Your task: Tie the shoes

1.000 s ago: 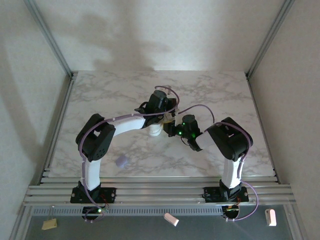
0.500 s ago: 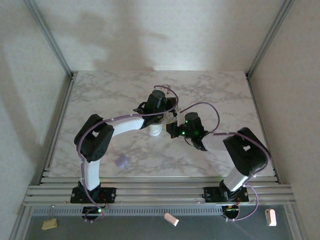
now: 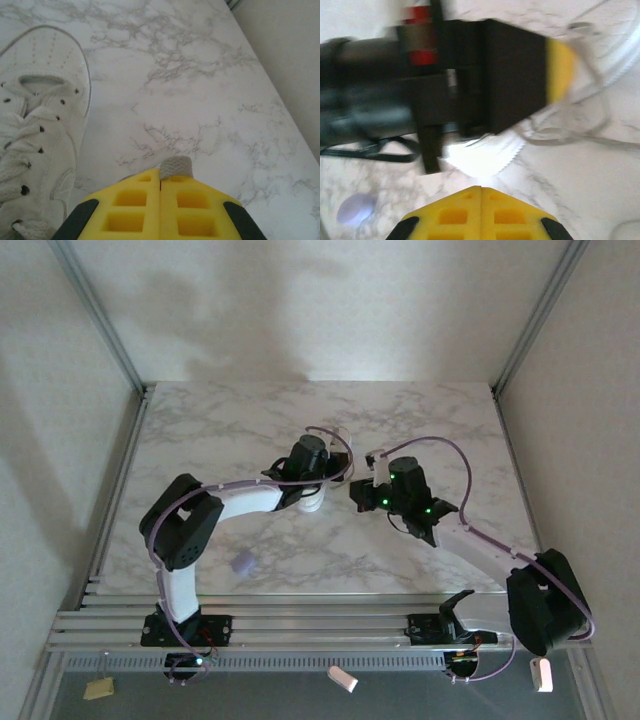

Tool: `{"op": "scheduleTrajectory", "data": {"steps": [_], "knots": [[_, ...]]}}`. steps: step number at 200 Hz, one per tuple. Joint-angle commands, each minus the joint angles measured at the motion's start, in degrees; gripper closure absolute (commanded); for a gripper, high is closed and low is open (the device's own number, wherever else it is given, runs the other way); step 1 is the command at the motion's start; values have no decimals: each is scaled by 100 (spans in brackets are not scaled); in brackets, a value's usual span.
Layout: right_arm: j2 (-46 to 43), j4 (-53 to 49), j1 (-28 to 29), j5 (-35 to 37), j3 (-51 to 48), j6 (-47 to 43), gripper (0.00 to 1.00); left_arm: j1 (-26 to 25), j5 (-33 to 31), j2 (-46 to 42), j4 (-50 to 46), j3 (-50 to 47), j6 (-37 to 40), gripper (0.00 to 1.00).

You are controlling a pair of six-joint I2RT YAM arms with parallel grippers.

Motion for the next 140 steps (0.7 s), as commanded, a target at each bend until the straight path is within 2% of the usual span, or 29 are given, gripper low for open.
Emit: {"op": "scheduleTrajectory", "data": {"steps": [1,16,39,70,87,101,112,140], "knots": [[456,118,-333,-28,-169,413,95,-16,-109,-352,333,171,111,100],[716,275,-331,-126,-50,207,87,-16,-155,-347,187,316,134,100],[1096,244,-374,7,130,-339,81,-14,-263,-311,21,384,181,100],[1696,-53,-718,176,559,-845,67,-16,-312,-388,81,269,136,100],[1978,-641,-756,664,1004,-976,64,-16,-347,-432,29,256,153,100],[2049,-980,-752,1103,1185,-855,53,-15,-397,-494,2,221,185,100],[2101,-1273,-755,1415,1308,-734,48,-16,-411,-529,-21,207,201,100],[2313,-1808,-743,1837,1482,-517,45,-25,-314,-565,5,155,212,100]]}}
